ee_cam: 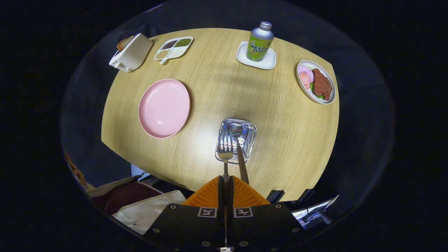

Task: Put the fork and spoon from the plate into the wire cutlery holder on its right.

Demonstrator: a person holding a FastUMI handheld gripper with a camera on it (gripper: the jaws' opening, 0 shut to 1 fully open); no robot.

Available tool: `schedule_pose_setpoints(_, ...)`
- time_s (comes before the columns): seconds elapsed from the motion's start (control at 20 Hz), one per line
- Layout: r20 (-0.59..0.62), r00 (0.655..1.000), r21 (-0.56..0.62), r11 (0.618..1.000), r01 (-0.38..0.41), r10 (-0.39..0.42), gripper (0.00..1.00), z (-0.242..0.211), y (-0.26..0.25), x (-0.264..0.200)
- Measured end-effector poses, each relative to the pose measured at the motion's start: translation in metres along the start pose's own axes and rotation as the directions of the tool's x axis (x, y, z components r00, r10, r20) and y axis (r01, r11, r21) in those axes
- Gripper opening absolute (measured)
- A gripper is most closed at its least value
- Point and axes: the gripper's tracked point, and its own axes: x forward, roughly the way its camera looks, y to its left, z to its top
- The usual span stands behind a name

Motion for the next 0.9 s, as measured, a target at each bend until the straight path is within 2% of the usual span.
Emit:
schedule_pose_setpoints(0.15,-0.002,0.997,-0.035,0.997,0.075,-0.075,0.03,-0.002,-0.016,0.0)
schedule_pose_setpoints(0.25,-0.028,0.995,-0.066,0.993,0.098,-0.1,0.03,-0.006,-0.017,0.007)
schedule_pose_setpoints(0.4,-0.062,0.994,-0.105,0.991,0.087,-0.093,0.03,-0.009,-0.009,0.018)
schedule_pose_setpoints(0.9,-0.135,0.981,-0.195,0.974,0.114,-0.142,0.03,0.006,-0.014,0.047)
